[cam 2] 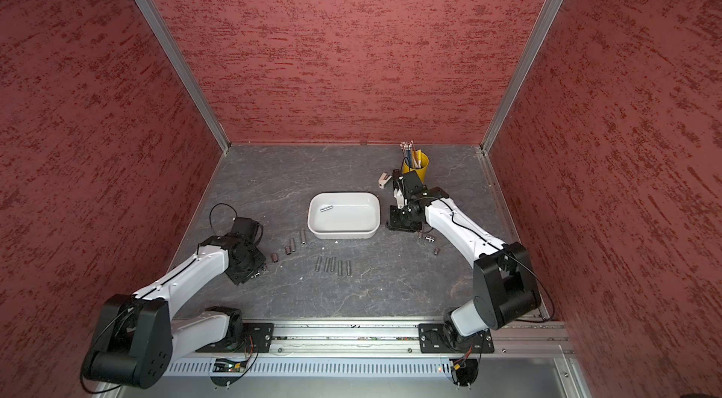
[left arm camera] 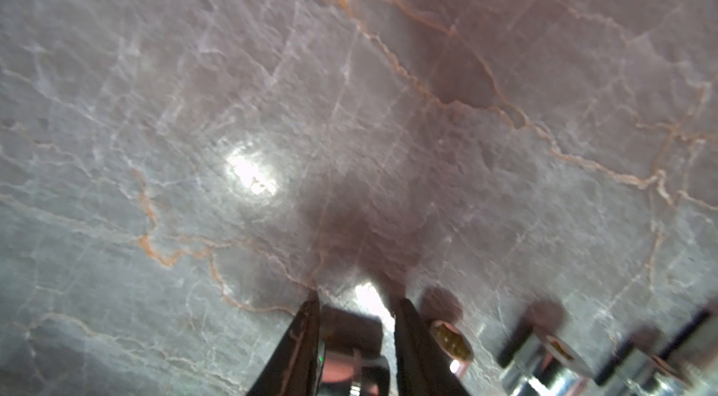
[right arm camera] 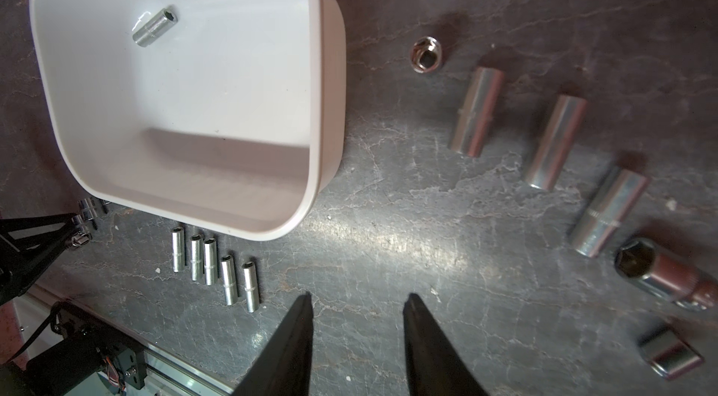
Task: Take out the socket from the storage box
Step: Place the socket head at the center of the board, then pick up the socket head from the storage box.
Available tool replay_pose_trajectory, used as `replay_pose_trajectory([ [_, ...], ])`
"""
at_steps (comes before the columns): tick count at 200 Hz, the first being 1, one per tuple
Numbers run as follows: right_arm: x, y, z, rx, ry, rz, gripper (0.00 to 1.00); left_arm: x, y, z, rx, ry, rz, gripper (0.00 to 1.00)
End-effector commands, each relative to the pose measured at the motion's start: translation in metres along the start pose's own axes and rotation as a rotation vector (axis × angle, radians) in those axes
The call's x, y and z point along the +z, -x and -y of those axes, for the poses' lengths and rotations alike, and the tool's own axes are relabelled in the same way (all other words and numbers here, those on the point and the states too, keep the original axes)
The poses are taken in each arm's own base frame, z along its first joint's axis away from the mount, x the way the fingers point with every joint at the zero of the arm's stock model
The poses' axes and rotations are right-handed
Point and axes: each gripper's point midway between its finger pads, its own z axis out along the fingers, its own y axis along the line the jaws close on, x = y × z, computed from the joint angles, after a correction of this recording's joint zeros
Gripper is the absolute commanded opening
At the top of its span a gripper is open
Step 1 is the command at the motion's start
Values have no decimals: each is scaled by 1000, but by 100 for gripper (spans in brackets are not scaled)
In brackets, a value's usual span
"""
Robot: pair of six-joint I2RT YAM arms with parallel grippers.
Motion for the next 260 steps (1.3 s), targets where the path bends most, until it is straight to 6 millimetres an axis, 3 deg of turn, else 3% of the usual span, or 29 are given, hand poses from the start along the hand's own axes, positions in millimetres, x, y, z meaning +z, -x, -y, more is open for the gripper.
replay_pose_trajectory([
  [1, -1, 1, -2, -21, 11, 16, 42, -6, 6, 7, 1, -43, 23, 38],
  [47, -3, 0, -4, -18, 19, 7, 42, -11, 7, 4, -4, -47, 37, 40],
  [88, -10, 6, -16, -26, 64, 30, 42, -30, 15, 5, 6, -65, 74, 41],
  [116, -18, 17, -37, -77, 109, 65, 42, -46, 19, 15, 18, -113, 76, 42],
  [149, -17, 31, -90, -302, 202, 125, 40, -82, 26, 43, 97, -253, 75, 43],
  [175, 4, 38, -127, -544, 213, 120, 41, -121, 29, 74, 241, -400, 53, 44],
  [196, 29, 38, -152, -735, 209, 79, 42, -139, 27, 87, 309, -455, 23, 44],
  [237, 72, 54, -185, -951, 218, 44, 43, -141, 21, 93, 378, -502, 9, 44],
  [260, 100, 59, -190, -998, 226, -4, 42, -140, 19, 98, 399, -523, 0, 44],
])
